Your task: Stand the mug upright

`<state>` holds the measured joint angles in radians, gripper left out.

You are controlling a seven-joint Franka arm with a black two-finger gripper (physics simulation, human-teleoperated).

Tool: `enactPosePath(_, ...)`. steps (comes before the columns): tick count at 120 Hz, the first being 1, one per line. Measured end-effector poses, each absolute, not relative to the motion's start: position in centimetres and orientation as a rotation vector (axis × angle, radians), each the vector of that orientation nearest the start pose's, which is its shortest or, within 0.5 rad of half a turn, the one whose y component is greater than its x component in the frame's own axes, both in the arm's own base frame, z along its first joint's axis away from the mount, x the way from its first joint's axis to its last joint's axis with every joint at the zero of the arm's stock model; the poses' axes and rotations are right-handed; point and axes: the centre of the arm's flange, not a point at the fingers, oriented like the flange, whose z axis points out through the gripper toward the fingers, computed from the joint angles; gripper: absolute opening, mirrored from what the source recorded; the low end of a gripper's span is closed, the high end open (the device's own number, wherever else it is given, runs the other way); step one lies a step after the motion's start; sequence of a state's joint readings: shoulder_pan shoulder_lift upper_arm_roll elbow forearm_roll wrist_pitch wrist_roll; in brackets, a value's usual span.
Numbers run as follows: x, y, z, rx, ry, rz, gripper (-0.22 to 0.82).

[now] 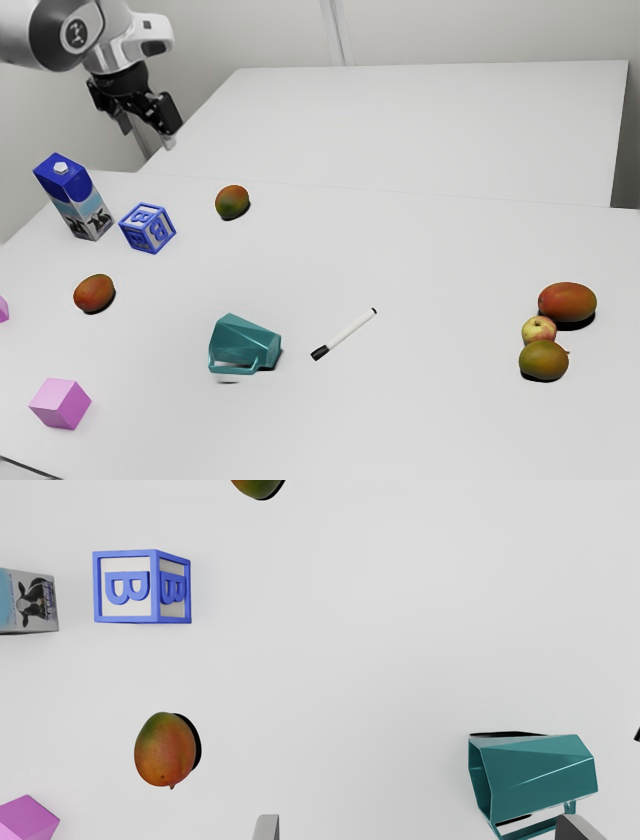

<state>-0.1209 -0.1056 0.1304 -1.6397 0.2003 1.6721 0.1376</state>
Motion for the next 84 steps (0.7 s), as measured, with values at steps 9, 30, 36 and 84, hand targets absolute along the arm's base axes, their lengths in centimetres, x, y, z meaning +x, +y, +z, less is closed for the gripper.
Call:
enactPosePath(9,53.1,2.8,65.8,-2.933,0.203,-0.183,0.60)
enactPosePath(30,53.1,3.8,64.8,-2.936,0.188,-0.160,0.60)
enactPosePath(36,53.0,4.7,64.7,-2.937,0.166,-0.155,0.60)
enactPosePath(84,50.2,10.2,50.6,-3.350,-0.188,0.212,0.60)
